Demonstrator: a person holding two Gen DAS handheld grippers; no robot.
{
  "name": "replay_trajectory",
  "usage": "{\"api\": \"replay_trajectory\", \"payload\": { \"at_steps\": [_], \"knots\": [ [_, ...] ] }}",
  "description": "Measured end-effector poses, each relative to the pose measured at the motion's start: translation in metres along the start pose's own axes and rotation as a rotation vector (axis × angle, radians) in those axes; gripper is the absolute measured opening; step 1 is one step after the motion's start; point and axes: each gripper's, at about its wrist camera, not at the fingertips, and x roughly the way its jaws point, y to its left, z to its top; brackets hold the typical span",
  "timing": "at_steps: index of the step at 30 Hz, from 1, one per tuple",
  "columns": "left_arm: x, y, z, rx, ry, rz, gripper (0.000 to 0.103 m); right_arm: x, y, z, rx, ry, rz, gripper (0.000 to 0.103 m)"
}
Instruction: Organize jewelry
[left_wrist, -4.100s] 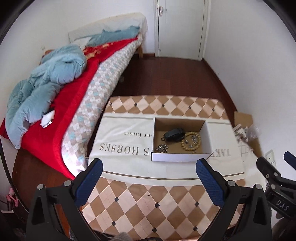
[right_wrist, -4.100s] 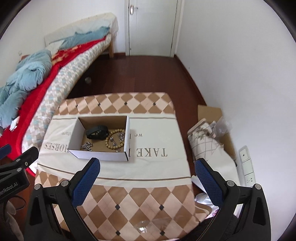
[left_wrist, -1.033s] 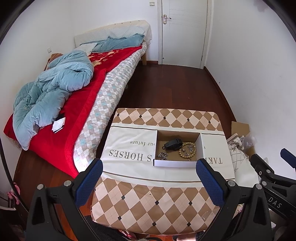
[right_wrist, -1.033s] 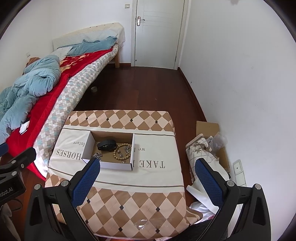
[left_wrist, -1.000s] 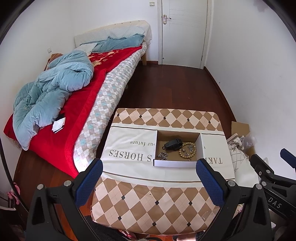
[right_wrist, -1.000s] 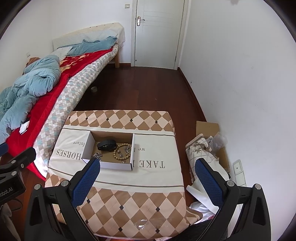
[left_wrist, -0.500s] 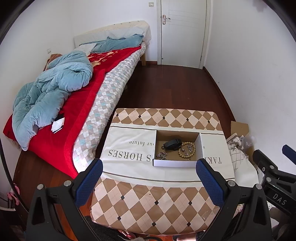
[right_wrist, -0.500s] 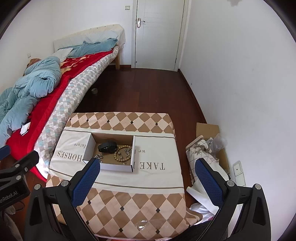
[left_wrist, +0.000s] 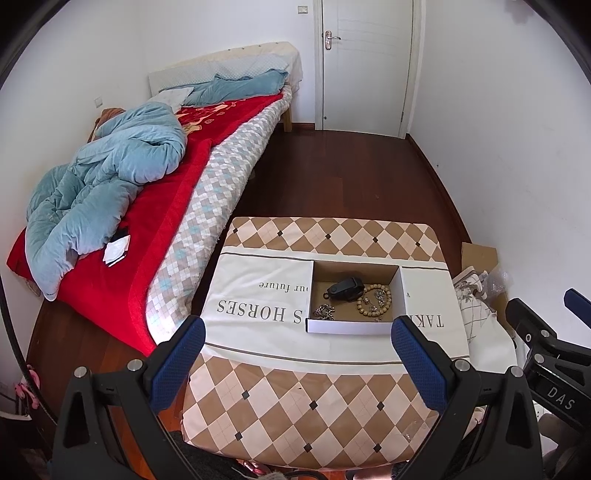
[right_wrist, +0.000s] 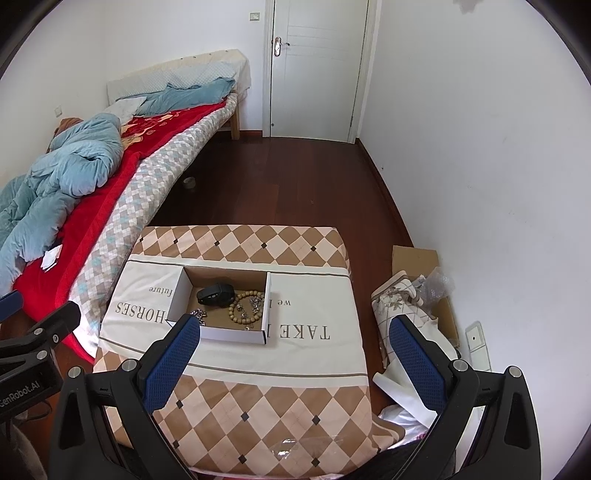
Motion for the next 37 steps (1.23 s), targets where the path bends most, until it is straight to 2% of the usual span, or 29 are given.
{"api": "replay_trajectory", "payload": {
  "at_steps": [37],
  "knots": [
    [-0.01,0.001,-0.001,0.001,-0.028,-0.002,0.103,-0.004,-0.001,0.006,0.006,-0.002,0.014,0.103]
  ]
}}
